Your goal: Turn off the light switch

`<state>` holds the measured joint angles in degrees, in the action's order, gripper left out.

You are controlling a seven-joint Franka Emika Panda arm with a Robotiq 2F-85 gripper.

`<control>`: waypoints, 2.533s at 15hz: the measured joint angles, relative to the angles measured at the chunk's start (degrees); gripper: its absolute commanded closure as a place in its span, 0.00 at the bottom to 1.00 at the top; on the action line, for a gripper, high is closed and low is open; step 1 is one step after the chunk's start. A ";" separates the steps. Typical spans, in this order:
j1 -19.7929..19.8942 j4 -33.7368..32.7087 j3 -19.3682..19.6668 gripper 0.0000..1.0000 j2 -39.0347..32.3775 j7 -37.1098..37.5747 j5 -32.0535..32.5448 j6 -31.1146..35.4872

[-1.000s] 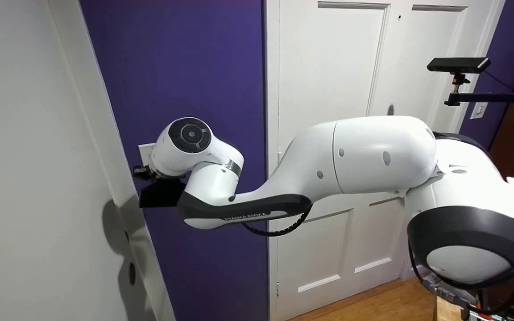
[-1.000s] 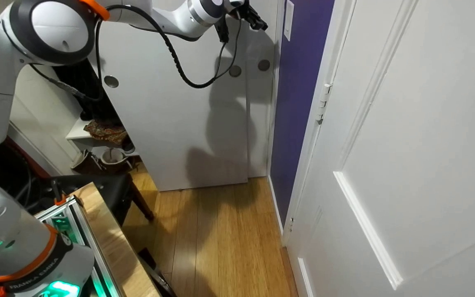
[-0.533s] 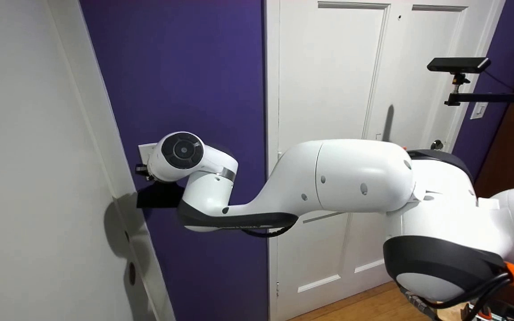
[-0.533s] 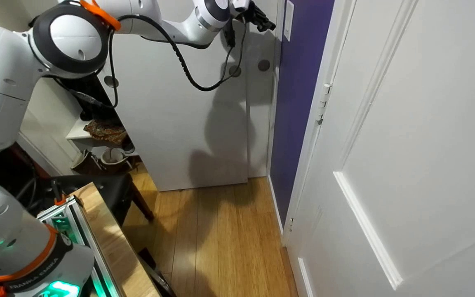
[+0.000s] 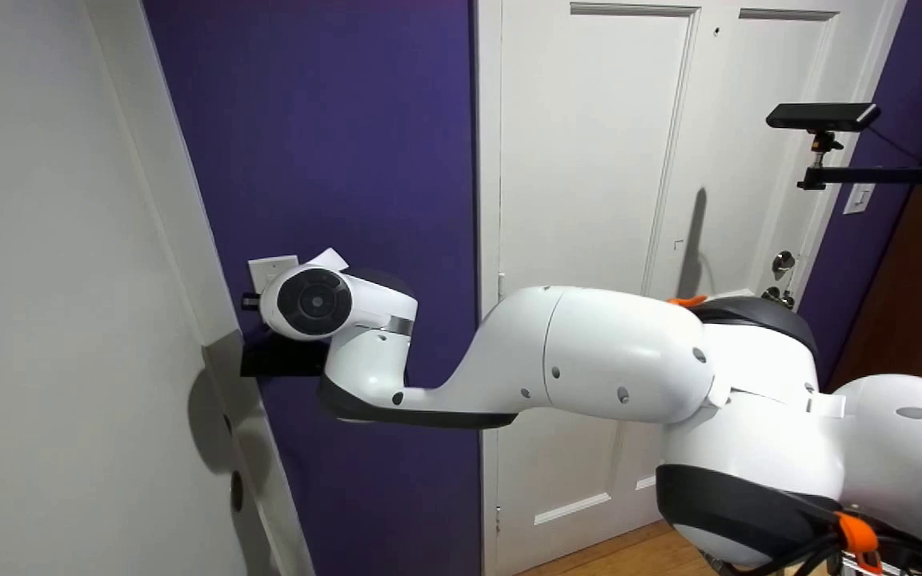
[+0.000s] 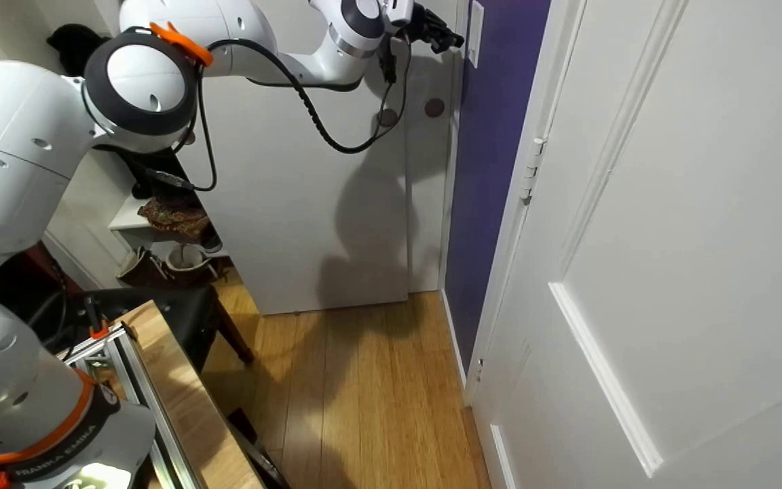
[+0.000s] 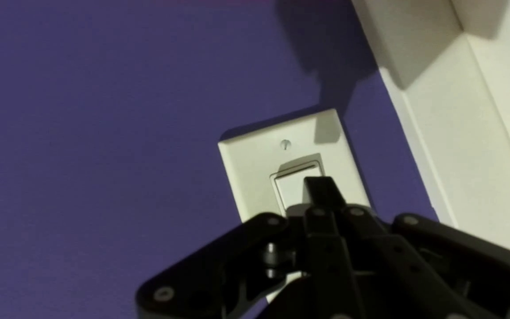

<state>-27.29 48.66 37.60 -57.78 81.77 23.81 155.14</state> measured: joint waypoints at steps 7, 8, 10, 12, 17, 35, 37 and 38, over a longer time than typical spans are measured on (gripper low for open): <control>0.27 -3.62 3.24 1.00 -3.69 1.16 0.00 -0.66; 0.29 -3.97 3.47 1.00 -4.09 1.16 0.00 -0.75; 0.38 -4.89 4.10 1.00 -4.89 1.16 0.00 -1.33; 0.75 -5.66 4.30 1.00 -5.48 1.16 0.00 -1.72; 2.26 -8.29 4.42 1.00 -6.84 1.09 -0.01 -1.73; 10.47 -2.85 -20.22 0.13 6.59 -47.56 -7.54 -20.37; 11.30 0.60 -21.09 0.00 9.73 -53.38 -7.55 -22.88; 11.61 2.87 -21.57 0.00 11.54 -56.28 -7.55 -23.60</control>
<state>-15.69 51.52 16.03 -46.24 25.48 16.26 131.54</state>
